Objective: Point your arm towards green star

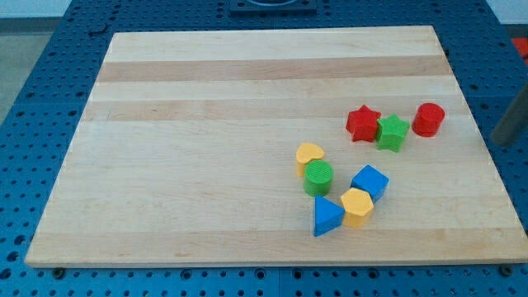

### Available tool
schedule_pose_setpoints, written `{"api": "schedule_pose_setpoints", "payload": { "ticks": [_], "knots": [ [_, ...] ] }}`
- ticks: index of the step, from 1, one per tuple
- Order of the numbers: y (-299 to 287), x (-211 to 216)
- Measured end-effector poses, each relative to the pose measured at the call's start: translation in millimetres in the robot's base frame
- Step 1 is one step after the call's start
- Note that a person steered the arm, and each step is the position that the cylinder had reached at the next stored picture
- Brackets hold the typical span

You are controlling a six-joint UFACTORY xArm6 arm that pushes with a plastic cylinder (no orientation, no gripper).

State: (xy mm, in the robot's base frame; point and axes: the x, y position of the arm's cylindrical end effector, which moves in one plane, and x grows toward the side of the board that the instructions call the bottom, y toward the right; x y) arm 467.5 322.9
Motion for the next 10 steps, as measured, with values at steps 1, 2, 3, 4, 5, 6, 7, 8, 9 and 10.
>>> {"api": "schedule_pose_setpoints", "payload": {
  "ticks": [1, 2, 3, 4, 5, 6, 7, 8, 9, 10],
  "knots": [
    [1, 31],
    [-17, 49],
    [-43, 59],
    [-78, 59],
    [-100, 50],
    [-123, 38],
    [-143, 21],
    [-144, -2],
    [-142, -12],
    [-142, -6]
  ]
}}
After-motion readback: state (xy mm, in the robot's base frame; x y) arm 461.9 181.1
